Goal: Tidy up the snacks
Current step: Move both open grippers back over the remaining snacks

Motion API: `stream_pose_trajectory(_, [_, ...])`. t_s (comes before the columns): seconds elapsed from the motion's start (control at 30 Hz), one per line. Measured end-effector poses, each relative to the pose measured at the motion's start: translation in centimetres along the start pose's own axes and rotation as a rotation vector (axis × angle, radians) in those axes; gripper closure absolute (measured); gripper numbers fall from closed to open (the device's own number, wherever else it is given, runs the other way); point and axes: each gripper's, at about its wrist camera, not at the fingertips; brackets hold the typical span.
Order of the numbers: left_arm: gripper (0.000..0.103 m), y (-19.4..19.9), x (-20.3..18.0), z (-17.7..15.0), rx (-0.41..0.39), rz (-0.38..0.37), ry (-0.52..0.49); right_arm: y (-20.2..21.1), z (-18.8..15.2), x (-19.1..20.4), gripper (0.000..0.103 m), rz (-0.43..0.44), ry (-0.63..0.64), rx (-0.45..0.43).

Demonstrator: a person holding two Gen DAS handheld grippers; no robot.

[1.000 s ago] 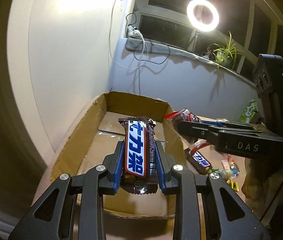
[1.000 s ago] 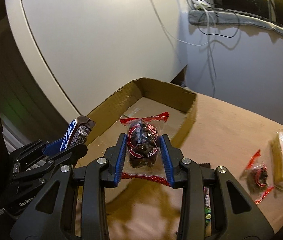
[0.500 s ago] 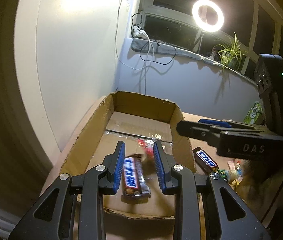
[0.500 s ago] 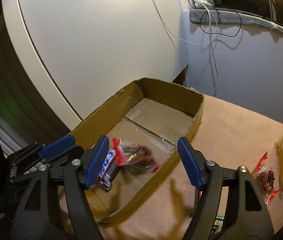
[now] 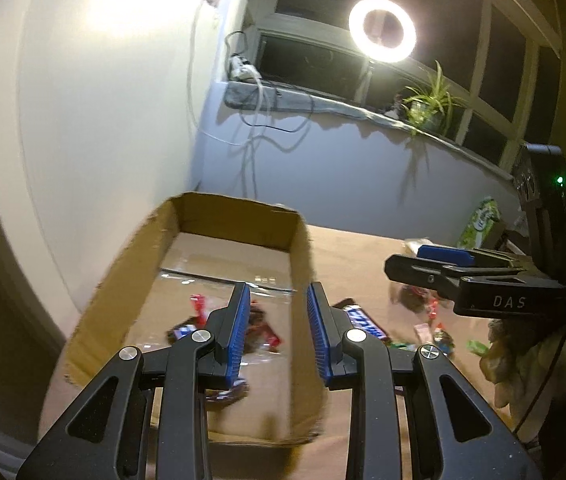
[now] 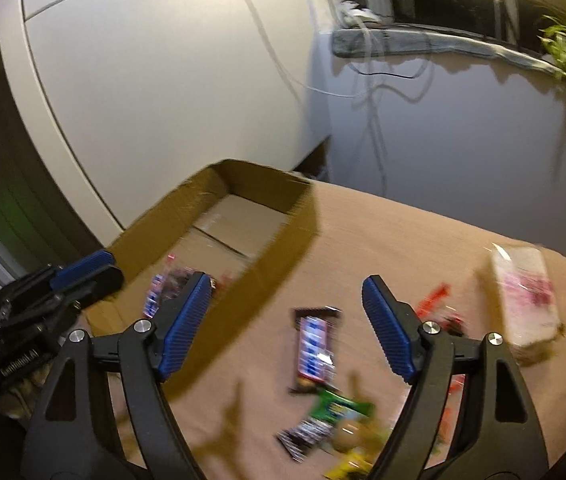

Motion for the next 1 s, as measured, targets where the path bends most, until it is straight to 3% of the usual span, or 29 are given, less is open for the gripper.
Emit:
stream_pose_trajectory(0.33, [0.075,-1.4,-5.3,-1.4,0.071,-0.116,-0.076,5.4,-3.9,-7.1,0.022,-0.118,-0.014,0.033])
stream_pose_trajectory(0.6, [0.075,-2.6,-8.3,-4.3,0.183,-0.199,-0.127,8.6,-7.8,-9.4,0.022,-0.186,0.022,0.074])
stream_pose_trajectory(0.87, [0.075,-4.2,-10.1,-6.6,0.283,-0.230,-0.164,10.3,-11.4,-11.5,0.023,-0.239,0.049,0.129])
stream_pose_trajectory(1.0, [0.075,-4.9,-10.6,-7.3,0.314,-0.228,-0.179,10.1,-12.0,-12.4,0.032,-0.222,0.025,0.151])
Point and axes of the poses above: each gripper's, at about its wrist camera, not at the fingertips, and y roughly against the way its jaws point, x to its left, z to its top, and after that the axes turned 13 degrees about -x, right-handed
